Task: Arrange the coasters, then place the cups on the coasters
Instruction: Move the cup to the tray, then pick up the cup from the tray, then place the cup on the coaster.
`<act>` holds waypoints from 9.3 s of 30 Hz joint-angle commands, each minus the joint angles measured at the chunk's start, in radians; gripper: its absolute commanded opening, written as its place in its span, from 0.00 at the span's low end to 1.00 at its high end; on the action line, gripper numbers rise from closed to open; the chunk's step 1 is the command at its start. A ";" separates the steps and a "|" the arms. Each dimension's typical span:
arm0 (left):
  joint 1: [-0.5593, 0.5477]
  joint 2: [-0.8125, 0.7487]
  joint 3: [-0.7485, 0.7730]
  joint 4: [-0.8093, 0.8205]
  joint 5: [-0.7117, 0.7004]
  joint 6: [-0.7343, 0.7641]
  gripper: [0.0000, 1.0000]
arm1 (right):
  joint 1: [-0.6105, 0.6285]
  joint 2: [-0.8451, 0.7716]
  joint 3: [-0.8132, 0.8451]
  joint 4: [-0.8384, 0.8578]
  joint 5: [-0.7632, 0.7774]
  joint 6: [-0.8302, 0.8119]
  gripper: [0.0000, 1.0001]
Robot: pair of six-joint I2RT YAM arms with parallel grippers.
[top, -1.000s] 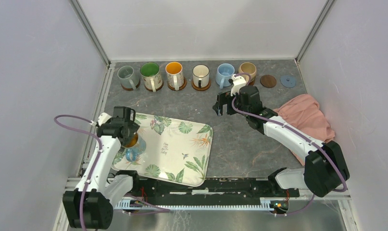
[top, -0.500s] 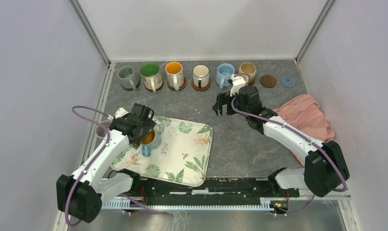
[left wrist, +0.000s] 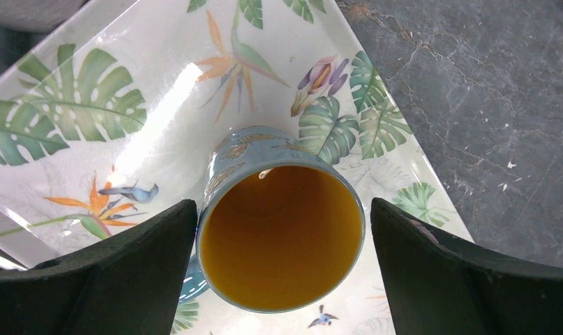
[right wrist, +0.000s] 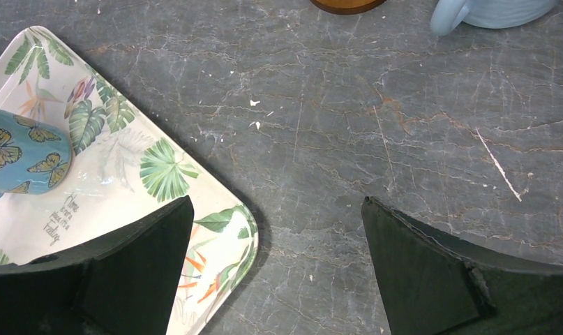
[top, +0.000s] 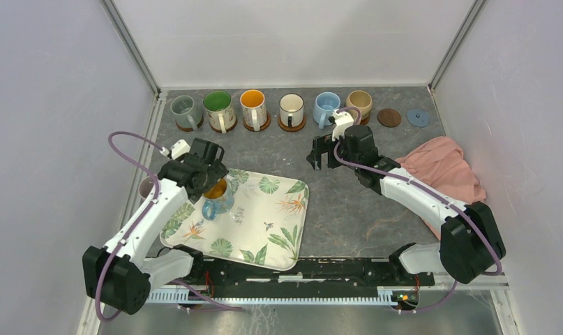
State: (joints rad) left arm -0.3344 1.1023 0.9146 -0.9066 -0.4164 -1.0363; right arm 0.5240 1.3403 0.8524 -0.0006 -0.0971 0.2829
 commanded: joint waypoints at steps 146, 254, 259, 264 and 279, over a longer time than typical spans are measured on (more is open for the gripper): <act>-0.422 -0.601 0.099 0.074 -0.564 0.338 1.00 | 0.680 0.726 0.729 -0.266 0.319 -0.068 0.33; -0.422 -0.425 -0.157 0.391 -0.447 0.533 1.00 | -0.519 0.233 0.431 -0.181 0.342 -0.117 0.00; -0.422 -0.418 -0.158 0.393 -0.450 0.534 1.00 | -0.571 0.340 0.552 -0.193 0.363 -0.133 0.00; -0.422 -0.406 -0.157 0.400 -0.456 0.538 1.00 | -0.622 0.453 0.673 -0.202 0.358 -0.134 0.00; -0.422 -0.376 -0.167 0.434 -0.457 0.561 1.00 | -0.735 0.726 0.929 -0.211 0.332 -0.055 0.00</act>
State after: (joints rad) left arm -0.7532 0.7197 0.7486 -0.5201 -0.8543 -0.5201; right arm -0.1936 2.0747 1.6920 -0.3164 0.2279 0.1989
